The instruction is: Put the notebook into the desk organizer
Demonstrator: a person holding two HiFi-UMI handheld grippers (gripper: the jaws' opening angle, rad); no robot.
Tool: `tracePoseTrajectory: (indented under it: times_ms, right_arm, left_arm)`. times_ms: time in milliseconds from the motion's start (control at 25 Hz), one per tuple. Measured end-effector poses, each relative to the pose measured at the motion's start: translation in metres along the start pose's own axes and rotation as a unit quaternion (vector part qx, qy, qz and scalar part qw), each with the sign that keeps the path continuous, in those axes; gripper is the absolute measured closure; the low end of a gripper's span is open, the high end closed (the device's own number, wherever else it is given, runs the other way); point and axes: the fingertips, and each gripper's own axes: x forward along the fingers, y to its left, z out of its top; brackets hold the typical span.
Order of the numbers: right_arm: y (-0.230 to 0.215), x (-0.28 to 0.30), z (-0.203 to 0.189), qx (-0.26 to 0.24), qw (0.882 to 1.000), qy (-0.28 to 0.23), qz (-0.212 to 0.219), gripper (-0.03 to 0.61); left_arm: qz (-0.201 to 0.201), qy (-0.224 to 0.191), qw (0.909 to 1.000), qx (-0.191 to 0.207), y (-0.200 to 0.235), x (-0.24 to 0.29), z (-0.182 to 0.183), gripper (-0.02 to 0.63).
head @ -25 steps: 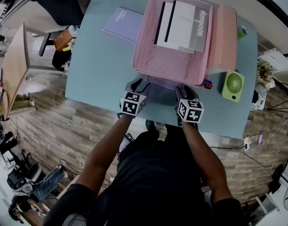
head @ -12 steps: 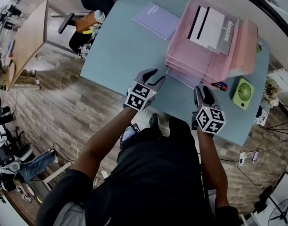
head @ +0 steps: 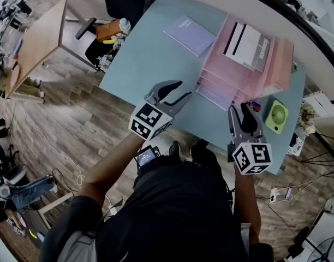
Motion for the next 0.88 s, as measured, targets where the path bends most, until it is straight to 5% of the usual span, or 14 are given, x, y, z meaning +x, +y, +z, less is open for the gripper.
tracePoseTrajectory:
  times_ms: [480,880]
  right_arm:
    - [0.062,-0.056,0.093,-0.083,0.995,-0.059,0.019,0.457]
    - [0.061,-0.088,0.097,-0.091,0.993,-0.072,-0.007,0.457]
  left_arm:
    - [-0.005,-0.099,0.9926,0.070,-0.032,-0.084,0.101,0.390]
    - [-0.013,-0.097,0.9937,0.055,-0.052,-0.103,0.096,0.390]
